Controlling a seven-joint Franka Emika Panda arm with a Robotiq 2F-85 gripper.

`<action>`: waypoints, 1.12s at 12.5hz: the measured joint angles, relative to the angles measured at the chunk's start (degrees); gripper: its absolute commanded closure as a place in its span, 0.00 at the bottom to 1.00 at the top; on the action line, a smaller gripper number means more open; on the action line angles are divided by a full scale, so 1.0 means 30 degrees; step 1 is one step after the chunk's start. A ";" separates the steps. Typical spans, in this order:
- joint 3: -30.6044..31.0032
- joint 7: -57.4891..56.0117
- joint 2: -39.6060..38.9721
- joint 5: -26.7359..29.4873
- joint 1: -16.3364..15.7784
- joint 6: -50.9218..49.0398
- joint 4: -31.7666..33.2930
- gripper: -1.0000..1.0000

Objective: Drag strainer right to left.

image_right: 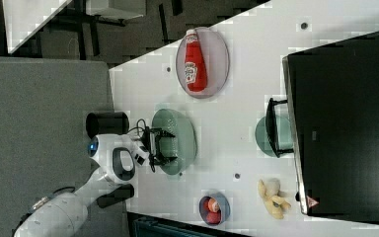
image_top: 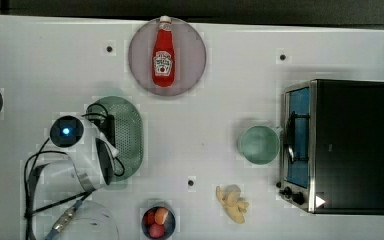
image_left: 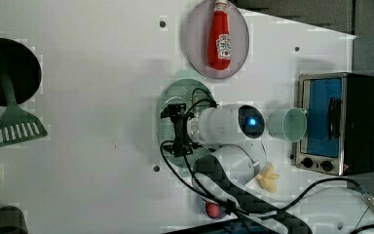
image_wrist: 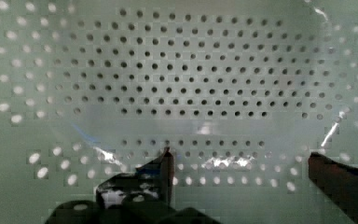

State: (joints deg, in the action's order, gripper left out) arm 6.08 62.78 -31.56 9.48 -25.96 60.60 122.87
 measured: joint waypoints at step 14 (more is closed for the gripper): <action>-0.0388 0.2257 -0.2164 0.1217 -0.2863 -0.0205 -0.4103 0.00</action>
State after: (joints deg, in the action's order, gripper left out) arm 4.91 69.55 -38.05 13.13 -34.55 59.98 110.56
